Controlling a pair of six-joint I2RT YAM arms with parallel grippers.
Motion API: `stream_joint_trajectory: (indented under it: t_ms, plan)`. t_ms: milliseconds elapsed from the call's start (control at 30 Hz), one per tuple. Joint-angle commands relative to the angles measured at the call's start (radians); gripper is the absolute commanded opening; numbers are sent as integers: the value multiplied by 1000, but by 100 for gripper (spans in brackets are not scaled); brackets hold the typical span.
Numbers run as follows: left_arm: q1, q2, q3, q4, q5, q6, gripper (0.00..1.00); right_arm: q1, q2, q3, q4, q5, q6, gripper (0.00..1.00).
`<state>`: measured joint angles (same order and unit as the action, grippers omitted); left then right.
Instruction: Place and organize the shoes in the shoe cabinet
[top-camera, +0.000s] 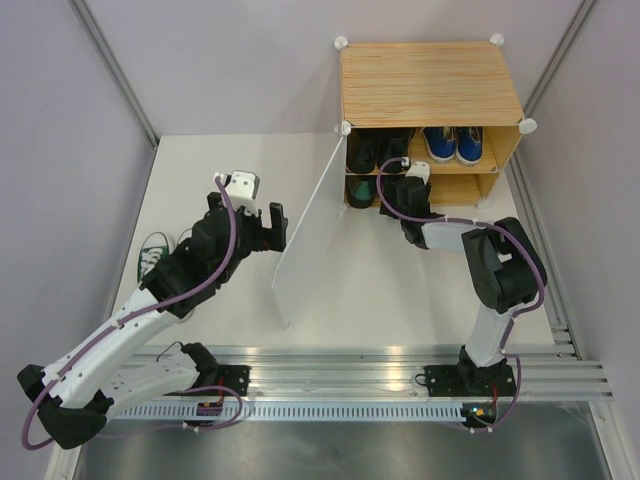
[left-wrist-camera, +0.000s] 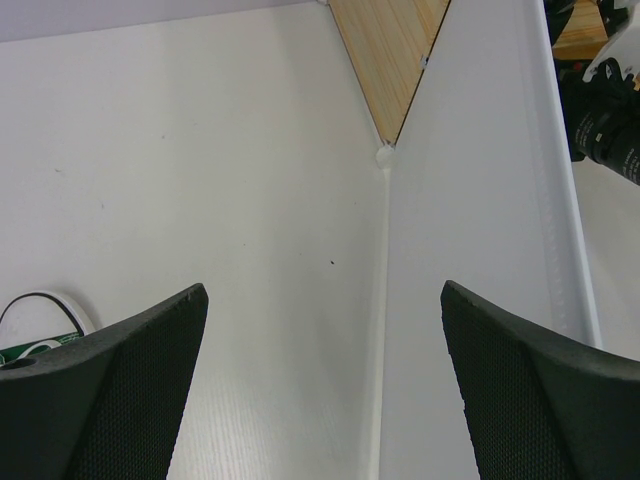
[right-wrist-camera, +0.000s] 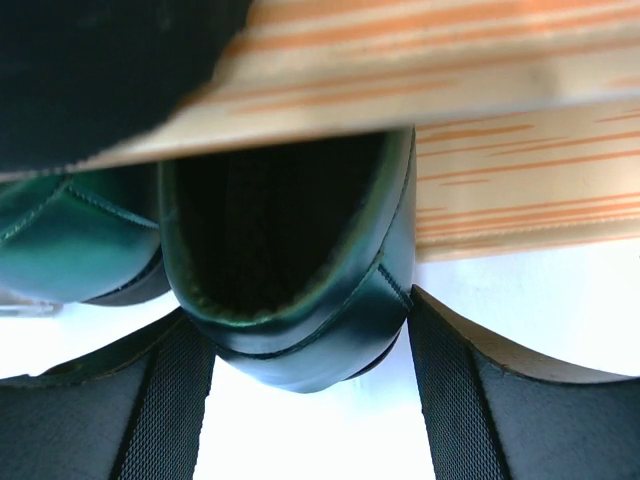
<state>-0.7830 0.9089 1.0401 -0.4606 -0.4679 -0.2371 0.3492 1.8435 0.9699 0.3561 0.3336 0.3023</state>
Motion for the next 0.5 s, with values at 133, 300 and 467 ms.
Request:
stream_joint_trajectory:
  t_ms: [133, 300, 467]
  plan:
    - [-4, 2, -8, 40, -8, 41, 100, -6, 22, 89, 147, -1, 17, 13]
    - [-5, 2, -8, 42, -8, 41, 100, -6, 45, 124, 144, -16, 5, 13]
    - [-4, 2, -8, 42, -6, 41, 100, -6, 59, 131, 146, -24, -2, 16]
